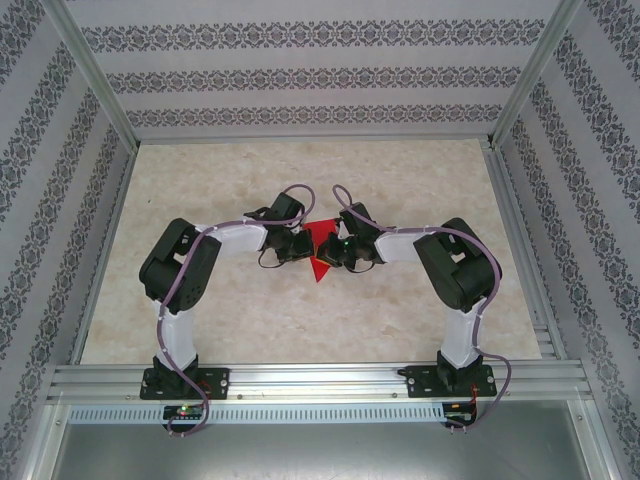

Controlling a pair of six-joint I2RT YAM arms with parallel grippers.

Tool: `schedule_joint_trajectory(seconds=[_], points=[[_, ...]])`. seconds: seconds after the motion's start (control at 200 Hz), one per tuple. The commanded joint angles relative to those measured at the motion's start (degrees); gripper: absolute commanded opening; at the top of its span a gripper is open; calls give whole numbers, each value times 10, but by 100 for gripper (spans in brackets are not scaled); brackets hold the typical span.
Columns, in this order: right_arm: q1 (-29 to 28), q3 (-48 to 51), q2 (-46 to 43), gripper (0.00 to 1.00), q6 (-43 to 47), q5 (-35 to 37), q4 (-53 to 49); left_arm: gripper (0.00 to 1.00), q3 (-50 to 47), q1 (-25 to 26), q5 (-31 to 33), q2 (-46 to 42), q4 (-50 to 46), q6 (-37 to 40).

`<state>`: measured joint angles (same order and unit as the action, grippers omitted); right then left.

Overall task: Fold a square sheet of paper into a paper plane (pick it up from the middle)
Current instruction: Third fold the triangle at the center of the table.

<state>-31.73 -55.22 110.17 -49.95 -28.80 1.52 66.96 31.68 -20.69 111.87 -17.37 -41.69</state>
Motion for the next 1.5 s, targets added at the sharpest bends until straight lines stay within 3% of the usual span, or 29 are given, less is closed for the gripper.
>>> schedule_joint_trajectory(seconds=[0.0, 0.25, 0.425, 0.769, 1.124, 1.494], points=[[5, 9, -2, 0, -9, -4, 10, 0, 6, 11, 20, 15, -21, 5], [24, 5, -46, 0, -1, -25, 12, 0, 9, 10, 30, 17, -33, 9], [34, 6, -91, 8, 54, 33, -56, 0, 8, 12, 32, 18, -34, 10], [29, 41, -80, 9, 46, 19, -29, 0, 10, 14, 50, 7, -38, 7], [29, 50, -90, 25, 59, 66, -67, 0, 15, 15, 42, 1, -36, 10], [18, 31, -67, 27, 67, 26, -70, 0, 20, 15, 31, -3, -31, 6]])
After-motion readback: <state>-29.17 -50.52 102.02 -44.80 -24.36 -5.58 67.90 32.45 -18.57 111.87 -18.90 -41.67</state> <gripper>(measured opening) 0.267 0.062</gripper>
